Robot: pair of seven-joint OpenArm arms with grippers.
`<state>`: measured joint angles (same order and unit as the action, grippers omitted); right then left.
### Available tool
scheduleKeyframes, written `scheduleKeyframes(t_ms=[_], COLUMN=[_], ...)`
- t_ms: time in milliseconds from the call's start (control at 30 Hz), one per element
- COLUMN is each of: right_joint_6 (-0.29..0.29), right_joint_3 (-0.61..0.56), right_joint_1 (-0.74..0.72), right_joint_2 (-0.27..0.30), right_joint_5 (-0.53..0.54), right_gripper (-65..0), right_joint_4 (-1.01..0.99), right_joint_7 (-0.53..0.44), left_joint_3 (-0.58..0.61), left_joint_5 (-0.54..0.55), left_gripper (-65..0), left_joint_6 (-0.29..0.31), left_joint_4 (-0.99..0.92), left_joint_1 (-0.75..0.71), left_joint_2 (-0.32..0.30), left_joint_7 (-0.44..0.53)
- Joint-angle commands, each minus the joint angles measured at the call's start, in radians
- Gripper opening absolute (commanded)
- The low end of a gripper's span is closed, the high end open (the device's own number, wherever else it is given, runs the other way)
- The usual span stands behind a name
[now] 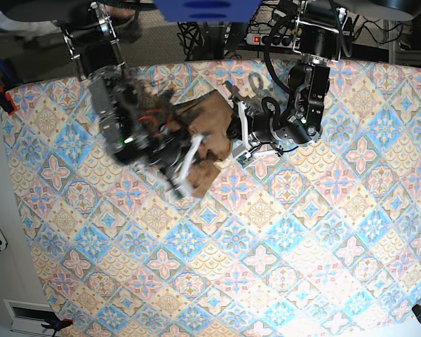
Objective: Layout the t-shirt on the table in an organized manner, then fold the t-shirt properly
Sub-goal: 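Grasp the folded bundle with the right gripper and fold it toward the left gripper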
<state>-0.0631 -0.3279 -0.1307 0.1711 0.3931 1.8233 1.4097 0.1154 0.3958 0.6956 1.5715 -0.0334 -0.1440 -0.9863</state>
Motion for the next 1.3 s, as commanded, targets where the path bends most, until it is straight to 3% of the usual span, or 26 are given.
scheduleKeyframes(t_ms=[0, 233, 333, 567, 733, 900, 1167, 1267], right_joint_6=[-0.001, -0.001, -0.001, -0.001, -0.001, -0.001, -0.001, -0.001], right_joint_3=[-0.027, -0.165, -0.222, -0.319, -0.383, -0.429, -0.437, -0.437], right_joint_1=[-0.017, -0.017, -0.016, -0.017, -0.017, -0.017, -0.017, -0.017], right_joint_2=[-0.021, -0.121, -0.124, -0.124, -0.124, -0.12, -0.12, -0.118], right_joint_5=[-0.019, -0.27, -0.333, -0.366, -0.369, -0.369, -0.371, -0.371], right_gripper=[-65.0, -65.0, -55.7, -48.1, -47.9, -46.3, -17.4, -12.1], right_joint_4=[0.016, 0.005, 0.01, 0.011, 0.016, 0.016, 0.016, 0.039], right_joint_7=[-0.013, -0.013, -0.013, -0.013, -0.013, -0.013, -0.013, -0.013], left_joint_3=[-0.001, -0.038, -0.135, -0.371, -0.489, -0.489, -0.489, -0.489], left_joint_5=[0.021, 0.081, 0.139, 0.22, 0.223, 0.223, 0.219, 0.219], left_gripper=[-65.0, -65.0, -65.0, -65.0, -65.0, -65.0, -65.0, -65.0], left_joint_6=[0.003, 0.003, 0.003, 0.003, 0.003, 0.003, 0.003, 0.003], left_joint_4=[0.011, 0.119, 0.218, 0.298, 0.298, 0.298, 0.295, 0.294], left_joint_1=[0.011, -0.026, -0.07, -0.075, -0.078, -0.078, -0.078, -0.078], left_joint_2=[0.005, -0.004, -0.006, -0.006, -0.006, -0.033, -0.035, -0.035], left_joint_7=[0.016, 0.008, -0.009, -0.194, -0.207, -0.207, -0.207, -0.207])
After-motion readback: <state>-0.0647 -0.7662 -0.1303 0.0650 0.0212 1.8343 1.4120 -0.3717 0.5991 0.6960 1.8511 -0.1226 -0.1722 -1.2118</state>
